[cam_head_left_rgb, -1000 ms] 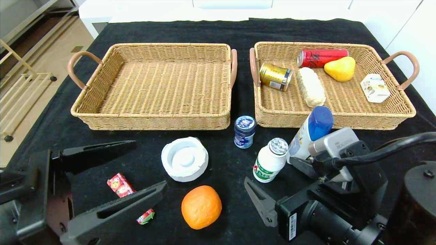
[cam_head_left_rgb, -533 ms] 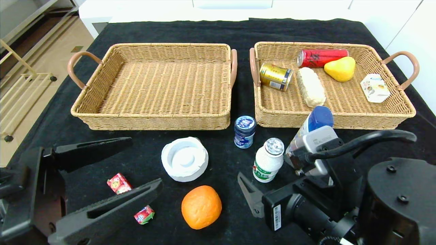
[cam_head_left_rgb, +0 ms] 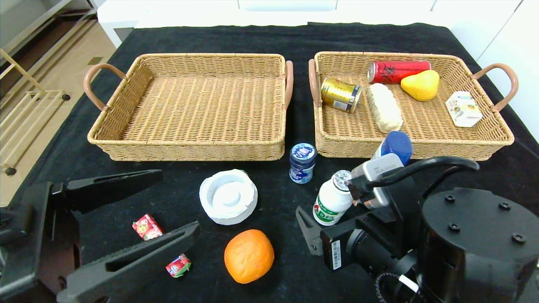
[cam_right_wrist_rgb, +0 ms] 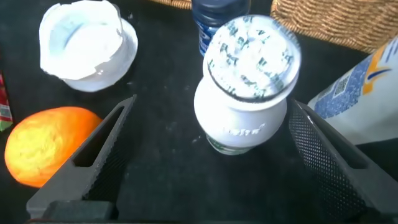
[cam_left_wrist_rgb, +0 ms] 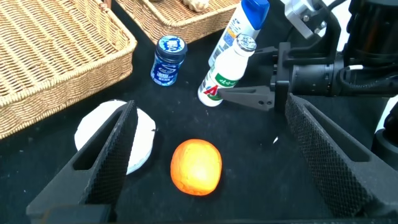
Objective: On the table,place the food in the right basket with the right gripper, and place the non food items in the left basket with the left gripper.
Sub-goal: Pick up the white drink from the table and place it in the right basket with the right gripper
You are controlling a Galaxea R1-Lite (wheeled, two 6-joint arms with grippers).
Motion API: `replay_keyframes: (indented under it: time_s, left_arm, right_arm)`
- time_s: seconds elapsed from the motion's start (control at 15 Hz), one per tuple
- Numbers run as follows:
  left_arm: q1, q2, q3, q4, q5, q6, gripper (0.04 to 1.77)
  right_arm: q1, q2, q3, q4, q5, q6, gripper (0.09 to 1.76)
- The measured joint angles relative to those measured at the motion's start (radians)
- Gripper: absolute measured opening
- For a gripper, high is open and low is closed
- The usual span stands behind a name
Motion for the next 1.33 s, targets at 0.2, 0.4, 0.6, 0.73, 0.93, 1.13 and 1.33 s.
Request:
replay_keyframes:
  time_s: [0.2, 0.4, 0.6, 0.73, 0.93, 1.13, 1.33]
  left_arm:
    - [-0.015, -0.002, 0.001, 0.000, 0.003, -0.001, 1.72]
    - [-0.019, -0.005, 0.001, 0.000, 0.003, -0.001, 1.72]
    - [-0.020, -0.006, 0.001, 0.000, 0.003, -0.001, 1.72]
    - [-0.020, -0.007, 0.001, 0.000, 0.003, -0.001, 1.72]
    - [-0.020, -0.007, 0.001, 0.000, 0.003, -0.001, 1.72]
    - [-0.020, -0.007, 0.001, 0.000, 0.003, -0.001, 1.72]
    - [-0.020, -0.006, 0.003, 0.000, 0.003, 0.000, 1.72]
  right_arm:
    - [-0.016, 0.014, -0.022, -0.003, -0.012, 0.000, 1.71]
    - [-0.032, 0.031, -0.024, -0.022, -0.018, 0.001, 1.71]
    - [-0.039, 0.046, -0.026, -0.028, -0.026, 0.001, 1.40]
    - [-0.038, 0.050, -0.024, -0.027, -0.026, -0.001, 1.11]
    - [-0.037, 0.051, -0.024, -0.027, -0.026, -0.003, 0.92]
    - [-0.037, 0.052, -0.024, -0.028, -0.026, -0.003, 0.90]
    - [-0.037, 0.052, -0.024, -0.029, -0.026, -0.005, 0.89]
